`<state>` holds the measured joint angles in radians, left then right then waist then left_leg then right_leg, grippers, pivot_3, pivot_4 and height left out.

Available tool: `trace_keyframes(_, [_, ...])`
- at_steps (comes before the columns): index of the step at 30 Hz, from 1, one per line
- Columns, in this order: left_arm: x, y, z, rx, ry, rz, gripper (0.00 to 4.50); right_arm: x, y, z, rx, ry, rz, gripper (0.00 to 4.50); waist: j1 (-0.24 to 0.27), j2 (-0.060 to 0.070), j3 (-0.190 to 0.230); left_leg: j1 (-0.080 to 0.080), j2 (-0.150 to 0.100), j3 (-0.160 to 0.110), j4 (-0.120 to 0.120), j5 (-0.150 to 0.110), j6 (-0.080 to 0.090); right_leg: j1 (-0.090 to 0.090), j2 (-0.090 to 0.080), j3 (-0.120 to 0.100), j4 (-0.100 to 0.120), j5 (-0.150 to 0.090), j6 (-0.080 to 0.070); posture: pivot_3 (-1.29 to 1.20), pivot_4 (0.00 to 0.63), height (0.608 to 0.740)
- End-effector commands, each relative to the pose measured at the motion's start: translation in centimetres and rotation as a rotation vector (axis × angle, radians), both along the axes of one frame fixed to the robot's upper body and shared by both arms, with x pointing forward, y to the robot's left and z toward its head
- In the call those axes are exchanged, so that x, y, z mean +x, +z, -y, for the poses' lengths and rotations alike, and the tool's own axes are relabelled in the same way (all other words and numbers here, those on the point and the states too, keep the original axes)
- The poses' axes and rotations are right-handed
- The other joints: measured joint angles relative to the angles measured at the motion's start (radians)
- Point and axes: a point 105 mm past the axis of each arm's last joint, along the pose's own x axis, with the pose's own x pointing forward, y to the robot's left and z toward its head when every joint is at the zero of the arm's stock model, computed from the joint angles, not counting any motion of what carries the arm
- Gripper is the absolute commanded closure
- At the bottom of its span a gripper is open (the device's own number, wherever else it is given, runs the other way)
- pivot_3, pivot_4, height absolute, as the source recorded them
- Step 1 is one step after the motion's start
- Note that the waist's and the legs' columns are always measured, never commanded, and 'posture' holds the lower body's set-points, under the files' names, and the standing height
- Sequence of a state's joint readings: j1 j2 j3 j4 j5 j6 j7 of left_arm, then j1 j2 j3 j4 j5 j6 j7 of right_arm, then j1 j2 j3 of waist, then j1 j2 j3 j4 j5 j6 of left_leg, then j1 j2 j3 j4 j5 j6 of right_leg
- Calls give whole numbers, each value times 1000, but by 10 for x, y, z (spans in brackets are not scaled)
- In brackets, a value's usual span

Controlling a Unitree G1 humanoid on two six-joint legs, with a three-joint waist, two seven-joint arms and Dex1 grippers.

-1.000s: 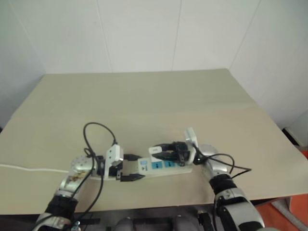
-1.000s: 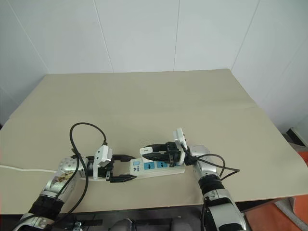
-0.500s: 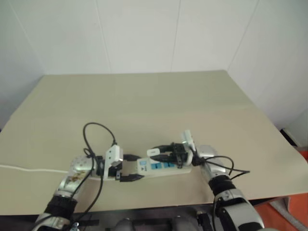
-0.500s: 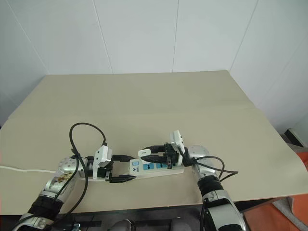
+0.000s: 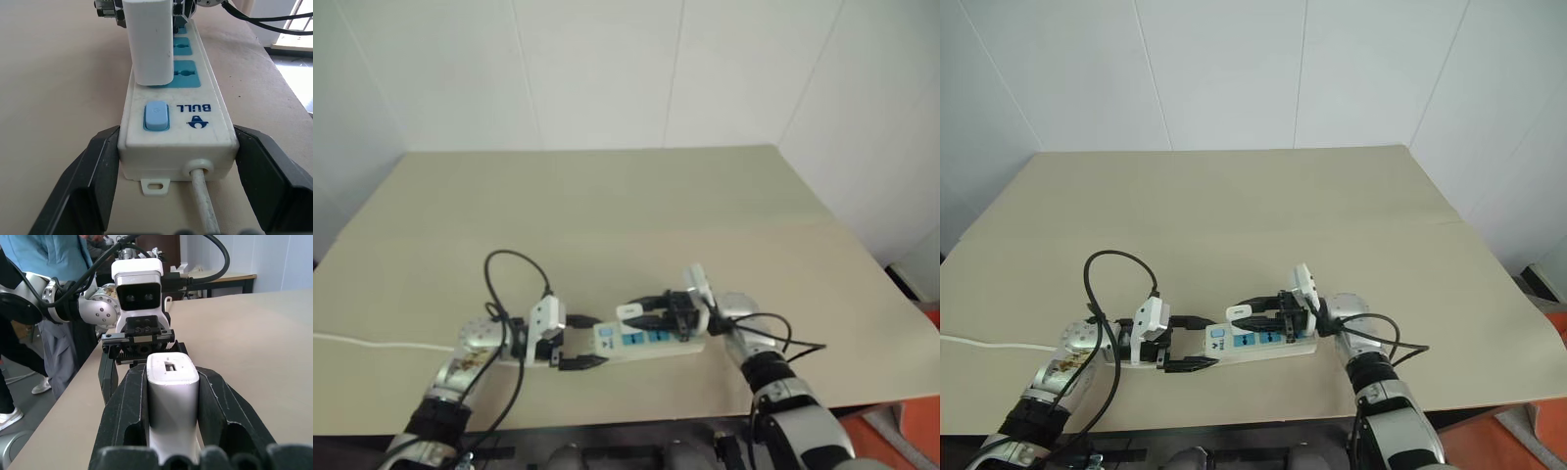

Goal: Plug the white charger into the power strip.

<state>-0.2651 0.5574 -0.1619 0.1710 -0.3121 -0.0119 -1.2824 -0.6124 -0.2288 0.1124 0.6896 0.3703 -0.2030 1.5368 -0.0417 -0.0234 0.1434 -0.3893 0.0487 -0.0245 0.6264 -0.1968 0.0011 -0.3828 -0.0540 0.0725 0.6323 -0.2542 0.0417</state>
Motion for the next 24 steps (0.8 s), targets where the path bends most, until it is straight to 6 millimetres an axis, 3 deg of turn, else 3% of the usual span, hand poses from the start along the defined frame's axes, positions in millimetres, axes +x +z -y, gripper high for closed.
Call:
trace_keyframes(1, [-5,-4,-3,26,-20,-16,1280,-2,-28,28,-116,-52,-70,3393,1,0,0,0,0,0,0,0,0,0,0,0,0,0,0,0,150,740])
trace_keyframes(13, [-6,-4,-4,28,-24,-16,1280,-8,-39,18,-176,-13,-44,3393,1,0,-1,0,0,0,0,0,0,0,0,0,0,0,0,0,150,740])
trace_keyframes(24, [-6,-4,-5,33,-22,-19,1280,-3,-64,26,-304,-46,-197,3393,-4,0,-3,11,0,0,-1,0,0,9,0,0,0,-8,-1,0,150,740])
